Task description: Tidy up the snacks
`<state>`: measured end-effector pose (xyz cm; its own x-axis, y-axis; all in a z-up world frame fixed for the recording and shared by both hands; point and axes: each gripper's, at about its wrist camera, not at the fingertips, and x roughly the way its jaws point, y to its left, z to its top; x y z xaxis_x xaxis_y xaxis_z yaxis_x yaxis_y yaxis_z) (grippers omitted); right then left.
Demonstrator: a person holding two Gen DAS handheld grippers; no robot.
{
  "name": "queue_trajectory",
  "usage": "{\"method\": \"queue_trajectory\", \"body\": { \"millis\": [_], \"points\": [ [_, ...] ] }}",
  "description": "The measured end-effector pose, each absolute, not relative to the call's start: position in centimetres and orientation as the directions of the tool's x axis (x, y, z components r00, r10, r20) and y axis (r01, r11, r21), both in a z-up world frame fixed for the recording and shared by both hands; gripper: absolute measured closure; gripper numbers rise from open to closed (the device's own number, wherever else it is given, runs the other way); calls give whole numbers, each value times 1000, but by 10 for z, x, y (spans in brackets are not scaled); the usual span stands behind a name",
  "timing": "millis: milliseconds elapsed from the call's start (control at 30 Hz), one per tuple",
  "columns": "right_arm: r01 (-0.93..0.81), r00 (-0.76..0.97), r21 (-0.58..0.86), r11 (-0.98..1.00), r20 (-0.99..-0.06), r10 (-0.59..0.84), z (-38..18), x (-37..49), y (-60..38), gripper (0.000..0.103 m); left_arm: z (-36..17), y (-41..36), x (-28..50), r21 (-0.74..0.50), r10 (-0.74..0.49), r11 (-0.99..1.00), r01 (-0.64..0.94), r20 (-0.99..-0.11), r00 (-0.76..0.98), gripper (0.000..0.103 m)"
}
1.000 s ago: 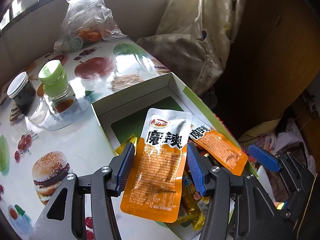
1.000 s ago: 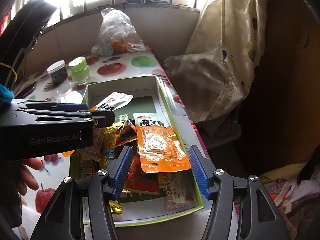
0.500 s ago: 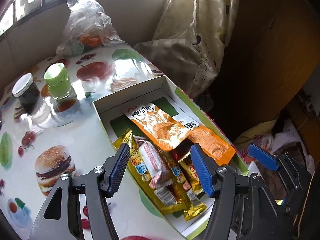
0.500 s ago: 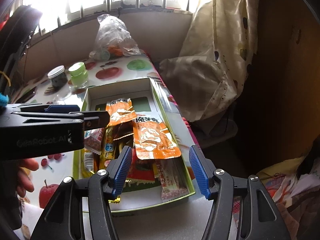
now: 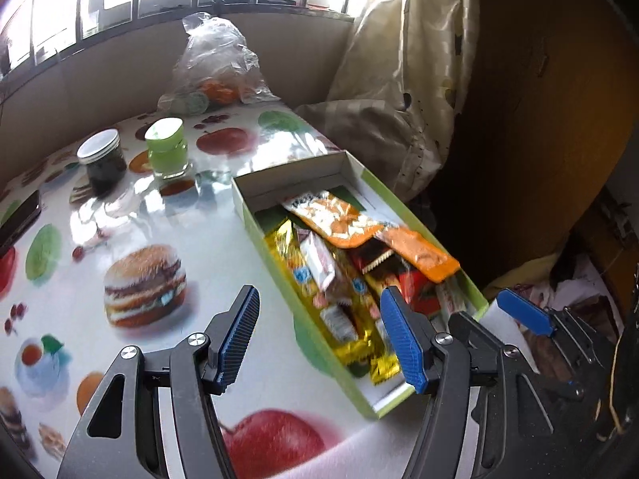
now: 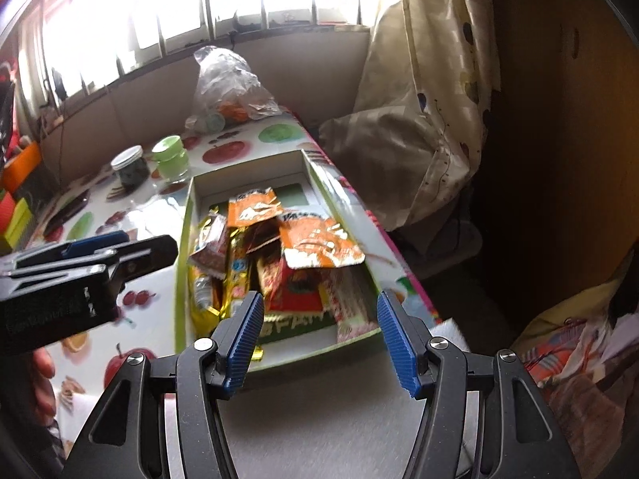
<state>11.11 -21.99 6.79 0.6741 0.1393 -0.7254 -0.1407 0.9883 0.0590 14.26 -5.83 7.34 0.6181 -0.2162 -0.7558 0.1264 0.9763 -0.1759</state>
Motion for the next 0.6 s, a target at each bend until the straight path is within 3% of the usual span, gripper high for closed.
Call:
{"method": "queue_trajectory", "body": {
  "millis": [600],
  "points": [
    [-131,645,77,988,-750,144,37,76,-220,44,33,-59,88,-102,-148,989,110,-791,594,39]
  ]
}}
